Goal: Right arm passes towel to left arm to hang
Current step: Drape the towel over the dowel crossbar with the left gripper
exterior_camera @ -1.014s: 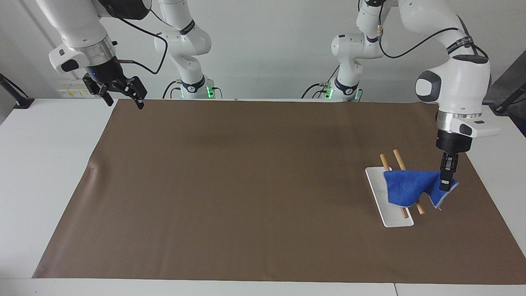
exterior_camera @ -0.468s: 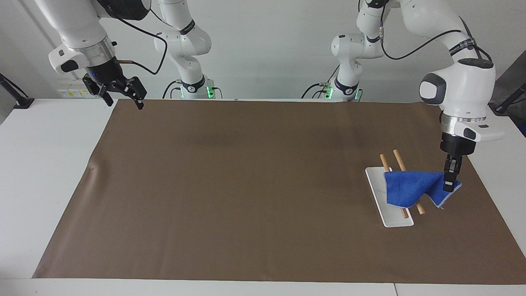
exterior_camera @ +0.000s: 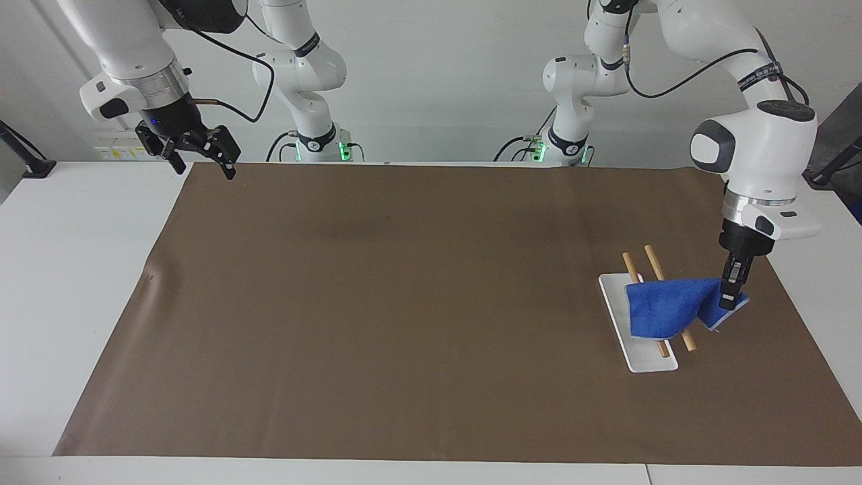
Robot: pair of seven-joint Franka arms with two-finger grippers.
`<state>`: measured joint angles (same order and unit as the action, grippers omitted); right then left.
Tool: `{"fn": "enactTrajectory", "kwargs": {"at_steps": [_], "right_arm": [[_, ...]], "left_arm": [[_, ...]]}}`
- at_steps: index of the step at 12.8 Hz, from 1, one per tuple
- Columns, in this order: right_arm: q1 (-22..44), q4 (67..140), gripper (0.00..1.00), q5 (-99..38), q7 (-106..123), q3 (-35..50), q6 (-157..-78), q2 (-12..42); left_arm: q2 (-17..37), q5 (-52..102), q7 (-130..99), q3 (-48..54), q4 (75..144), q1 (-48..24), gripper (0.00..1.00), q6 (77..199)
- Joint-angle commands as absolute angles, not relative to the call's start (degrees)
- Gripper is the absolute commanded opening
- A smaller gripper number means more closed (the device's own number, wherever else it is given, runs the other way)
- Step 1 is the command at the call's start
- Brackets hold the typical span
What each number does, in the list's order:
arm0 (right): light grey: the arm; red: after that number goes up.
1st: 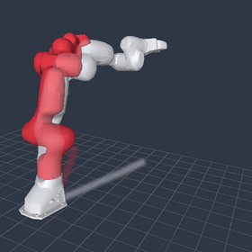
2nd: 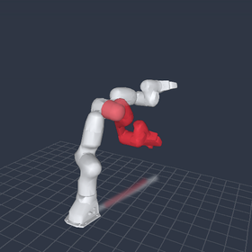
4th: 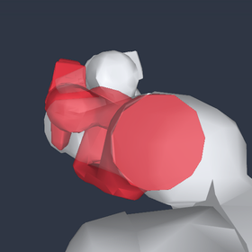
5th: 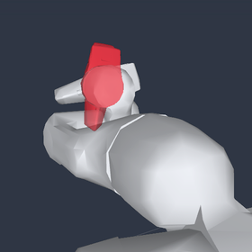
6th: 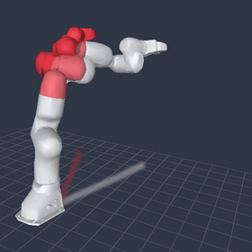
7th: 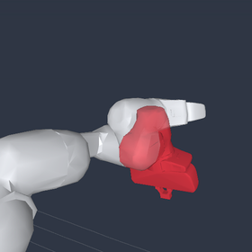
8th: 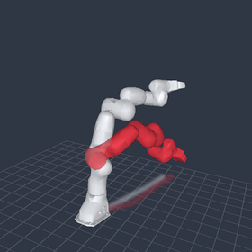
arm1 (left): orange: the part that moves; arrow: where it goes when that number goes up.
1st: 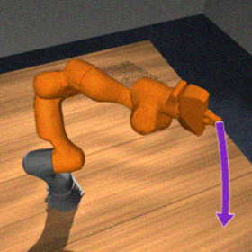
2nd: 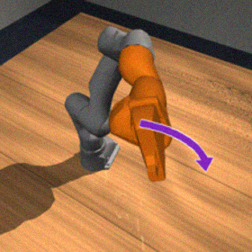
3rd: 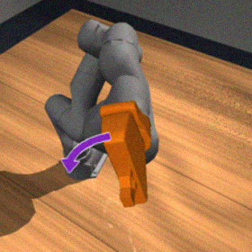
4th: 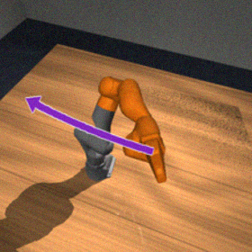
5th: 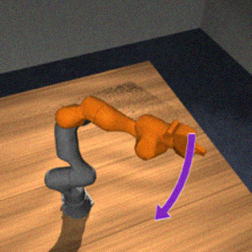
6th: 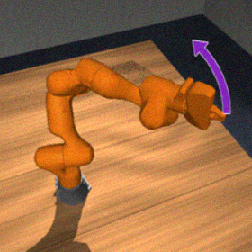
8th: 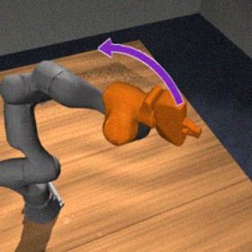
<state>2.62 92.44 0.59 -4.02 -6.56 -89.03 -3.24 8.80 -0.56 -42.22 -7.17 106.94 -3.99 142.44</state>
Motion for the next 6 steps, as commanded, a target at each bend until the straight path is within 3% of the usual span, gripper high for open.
{"fn": "enactTrajectory", "kwargs": {"at_steps": [1,4,6], "right_arm": [[2.11,94.13,1.0,-0.44,-4.31,-6.33,-89.91,-4.57],[2.11,94.13,1.0,-0.44,-4.31,-6.33,-89.91,-4.57],[2.11,94.13,1.0,-0.53,-4.31,-6.33,-89.91,-4.57]], "left_arm": [[7.56,0.53,-37.37,-7.29,106.88,-3.69,0.19,137.22],[7.03,0.18,-31.14,-7.91,106.26,-3.69,0.38,130.18],[6.77,0.0,-29.8,-7.91,106.17,-3.69,0.44,128.33]]}}
